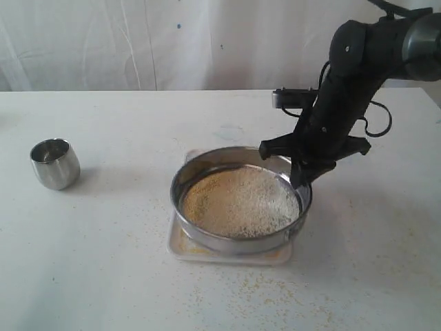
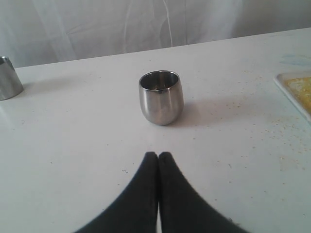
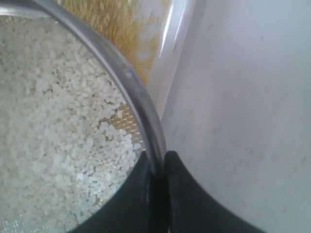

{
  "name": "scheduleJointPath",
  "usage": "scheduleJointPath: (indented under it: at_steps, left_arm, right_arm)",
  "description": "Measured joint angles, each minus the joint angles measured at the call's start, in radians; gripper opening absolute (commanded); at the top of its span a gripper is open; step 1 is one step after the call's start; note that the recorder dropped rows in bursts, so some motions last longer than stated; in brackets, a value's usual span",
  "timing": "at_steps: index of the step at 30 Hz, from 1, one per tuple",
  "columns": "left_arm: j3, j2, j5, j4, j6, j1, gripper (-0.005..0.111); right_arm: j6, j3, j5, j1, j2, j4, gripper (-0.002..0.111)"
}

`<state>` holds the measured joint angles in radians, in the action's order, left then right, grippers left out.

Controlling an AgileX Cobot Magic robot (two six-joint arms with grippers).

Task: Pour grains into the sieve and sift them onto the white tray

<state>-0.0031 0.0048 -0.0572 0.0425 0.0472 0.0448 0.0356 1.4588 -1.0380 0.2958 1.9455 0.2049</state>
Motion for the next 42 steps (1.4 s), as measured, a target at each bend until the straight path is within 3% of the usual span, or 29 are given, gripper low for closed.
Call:
scheduleJointPath:
  at_steps: [3,7,11,15,21,31,42]
  left_arm:
    - [0.0,0.0,0.0,0.0,0.0,0.0,0.0]
    - [0.0,0.0,0.0,0.0,0.0,0.0,0.0]
    - [0.0,0.0,0.0,0.0,0.0,0.0,0.0]
    - [0.0,0.0,0.0,0.0,0.0,0.0,0.0]
    - [0.0,0.0,0.0,0.0,0.0,0.0,0.0]
    - [0.0,0.0,0.0,0.0,0.0,0.0,0.0]
    - [0.0,0.0,0.0,0.0,0.0,0.0,0.0]
  right_arm:
    - [-0.055,0.025,0.229,-0.002,0.0,0.025,0.0]
    - [-0.036,0.004,0.038,-0.002,0.0,-0.01,0.0]
    - [-0.058,-0.003,0.196,-0.002,0.01,-0.029,0.0]
    - [-0.042,-0.008,0.129,0.003,0.01,0.02,0.0]
    - [-0.052,-0.009,0.323,0.008,0.017,0.048,0.0]
    - [0.011,-0.181,0.573,0.093,-0.086,-0.057,0.0]
    - [0.014,-0.194,0.622,0.123,-0.183,-0.082,0.0]
